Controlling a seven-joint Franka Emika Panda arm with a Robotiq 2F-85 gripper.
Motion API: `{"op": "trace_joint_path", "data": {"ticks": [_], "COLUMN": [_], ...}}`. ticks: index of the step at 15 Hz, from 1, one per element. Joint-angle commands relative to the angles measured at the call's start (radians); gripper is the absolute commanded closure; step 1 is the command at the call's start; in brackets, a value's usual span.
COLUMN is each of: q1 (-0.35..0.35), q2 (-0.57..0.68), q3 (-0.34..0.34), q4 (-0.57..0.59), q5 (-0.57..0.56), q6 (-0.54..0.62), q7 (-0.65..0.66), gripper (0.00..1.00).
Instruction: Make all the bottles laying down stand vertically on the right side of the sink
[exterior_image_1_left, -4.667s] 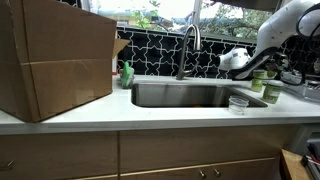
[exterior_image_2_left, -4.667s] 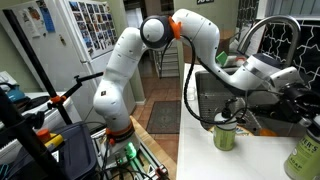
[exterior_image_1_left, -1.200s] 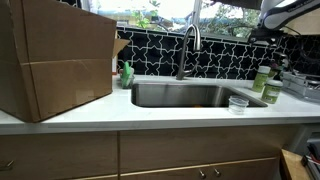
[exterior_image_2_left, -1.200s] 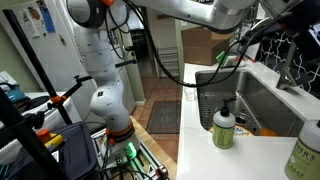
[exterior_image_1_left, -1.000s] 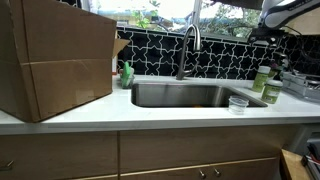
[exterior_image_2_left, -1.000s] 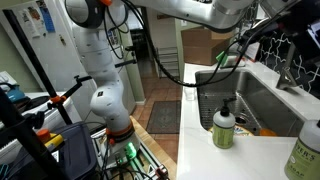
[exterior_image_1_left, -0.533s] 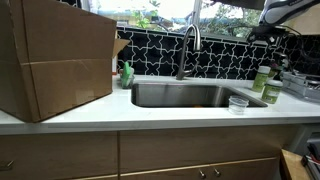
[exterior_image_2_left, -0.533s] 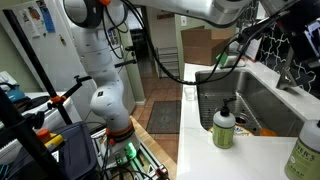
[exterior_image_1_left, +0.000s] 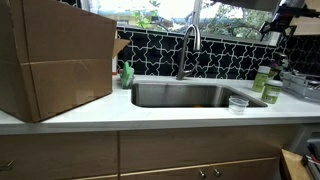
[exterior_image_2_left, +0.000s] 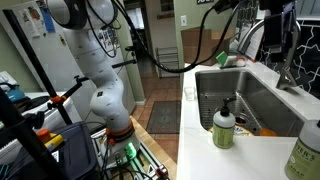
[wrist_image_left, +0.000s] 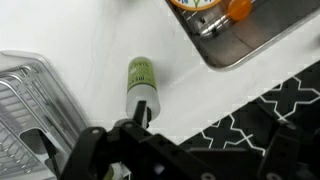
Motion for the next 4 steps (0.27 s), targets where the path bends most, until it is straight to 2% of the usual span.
{"op": "trace_joint_path", "data": {"ticks": [1, 2, 3, 4], "q1": [0.003, 0.004, -0.001, -0.001], "q2": [0.015, 0.021, 0.004, 0.004], "q3": [-0.018, -0.018, -0.003, -0.002], "q4": [0.059, 0.069, 0.045, 0.049], "q5": [0.105, 0.123, 0.075, 0.078], "q6": [-0.182, -0.212, -0.152, -0.161], "q7": [-0.15, -0.183, -0.117, -0.125], "gripper": [0.0, 0.0, 0.0, 0.0]}}
